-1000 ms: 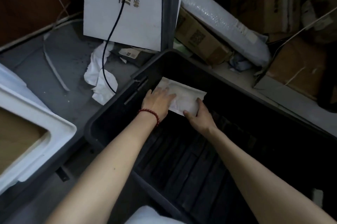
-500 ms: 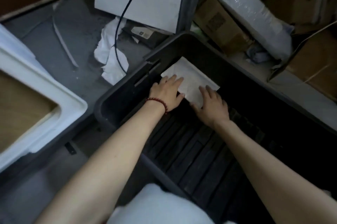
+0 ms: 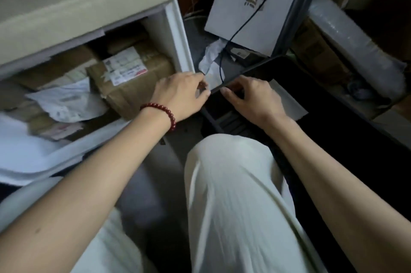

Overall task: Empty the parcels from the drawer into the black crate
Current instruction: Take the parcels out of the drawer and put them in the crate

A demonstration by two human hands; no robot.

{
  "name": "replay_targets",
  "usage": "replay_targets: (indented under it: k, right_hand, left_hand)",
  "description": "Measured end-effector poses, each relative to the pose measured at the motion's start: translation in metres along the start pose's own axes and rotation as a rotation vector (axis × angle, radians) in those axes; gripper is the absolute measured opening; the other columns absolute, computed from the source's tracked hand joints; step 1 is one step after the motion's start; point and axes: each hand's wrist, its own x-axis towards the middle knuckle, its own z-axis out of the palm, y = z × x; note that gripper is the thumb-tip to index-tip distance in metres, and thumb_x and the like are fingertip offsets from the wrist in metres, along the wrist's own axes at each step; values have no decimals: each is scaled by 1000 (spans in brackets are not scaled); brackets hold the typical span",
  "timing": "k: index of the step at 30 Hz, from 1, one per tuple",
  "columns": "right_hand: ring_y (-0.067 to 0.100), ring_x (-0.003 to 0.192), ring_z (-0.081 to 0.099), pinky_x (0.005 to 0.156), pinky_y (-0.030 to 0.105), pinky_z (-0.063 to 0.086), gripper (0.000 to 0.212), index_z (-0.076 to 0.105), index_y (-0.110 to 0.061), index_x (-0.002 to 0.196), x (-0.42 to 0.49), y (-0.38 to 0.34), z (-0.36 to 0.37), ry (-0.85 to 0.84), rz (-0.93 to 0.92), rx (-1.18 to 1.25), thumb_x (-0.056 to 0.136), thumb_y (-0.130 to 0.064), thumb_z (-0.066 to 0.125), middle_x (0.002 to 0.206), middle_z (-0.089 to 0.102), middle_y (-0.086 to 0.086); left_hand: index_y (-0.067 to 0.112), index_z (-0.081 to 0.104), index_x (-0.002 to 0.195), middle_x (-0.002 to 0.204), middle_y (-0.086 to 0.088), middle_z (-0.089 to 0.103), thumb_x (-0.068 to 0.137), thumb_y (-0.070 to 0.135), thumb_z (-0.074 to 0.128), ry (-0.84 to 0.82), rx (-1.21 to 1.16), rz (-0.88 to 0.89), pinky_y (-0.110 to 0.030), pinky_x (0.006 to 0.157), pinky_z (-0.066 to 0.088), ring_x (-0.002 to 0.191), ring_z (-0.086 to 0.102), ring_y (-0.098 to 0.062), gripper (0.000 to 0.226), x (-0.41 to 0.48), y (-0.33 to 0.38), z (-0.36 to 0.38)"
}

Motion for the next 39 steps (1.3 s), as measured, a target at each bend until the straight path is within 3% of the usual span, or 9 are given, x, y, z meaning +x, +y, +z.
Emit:
replay_targets:
  k: [5,10,14,18,21,25,30,39]
  right_hand:
    - [22,107,60,80,35,50,35,66,-23,112,-2,-72,1,-69,-161,6,93,-49,52,113,67,-1]
    - [28,119,52,84,37,45,43,58,-23,127,4,-147,23,-159,-280,-39,92,-49,53,129,58,6]
    - [32,134,32,101,41,37,60,37,-14,142,12,-189,46,-184,-215,11,92,-42,56,144,34,14]
    - [31,137,26,103,41,35,61,32,-10,143,8,-204,71,-83,-148,25,95,-44,51,150,26,14]
    - [31,137,25,105,41,32,61,32,-10,142,18,-206,78,1,-157,-24,95,-45,49,151,24,14]
    - [33,137,24,109,40,26,66,32,-9,141,32,-201,83,87,-86,-18,92,-48,53,150,26,16]
    - [35,137,24,111,39,24,79,30,-6,141,42,-192,83,104,-3,3,87,-57,56,147,29,20]
    - [36,139,22,112,37,18,77,27,-3,143,49,-185,78,77,26,28,90,-52,55,151,25,23]
  left_hand:
    - [31,57,117,122,3,60,93,47,47,24,121,-212,-37,86,43,112,55,-23,31,-62,-52,-36]
    - [28,59,117,118,-1,63,95,45,46,85,155,-456,-35,79,44,108,58,-27,31,-118,-109,-62]
    - [24,57,121,120,-6,63,95,43,46,185,151,-592,-36,80,42,109,57,-30,34,-150,-138,-63]
    - [24,54,126,125,-5,61,94,45,46,196,55,-696,-42,90,42,114,54,-30,39,-155,-153,-49]
    - [24,50,131,129,-3,58,95,46,44,312,-20,-707,-42,87,44,115,54,-30,43,-135,-155,-46]
    - [22,46,136,132,-6,55,95,49,43,265,-57,-657,-44,85,45,118,52,-30,49,-111,-148,-37]
    - [23,44,137,132,-6,56,95,53,38,251,-68,-665,-45,89,44,118,52,-30,52,-91,-148,-27]
    - [23,44,137,126,-7,60,95,56,37,275,-146,-667,-40,84,45,113,57,-30,54,-75,-141,-17]
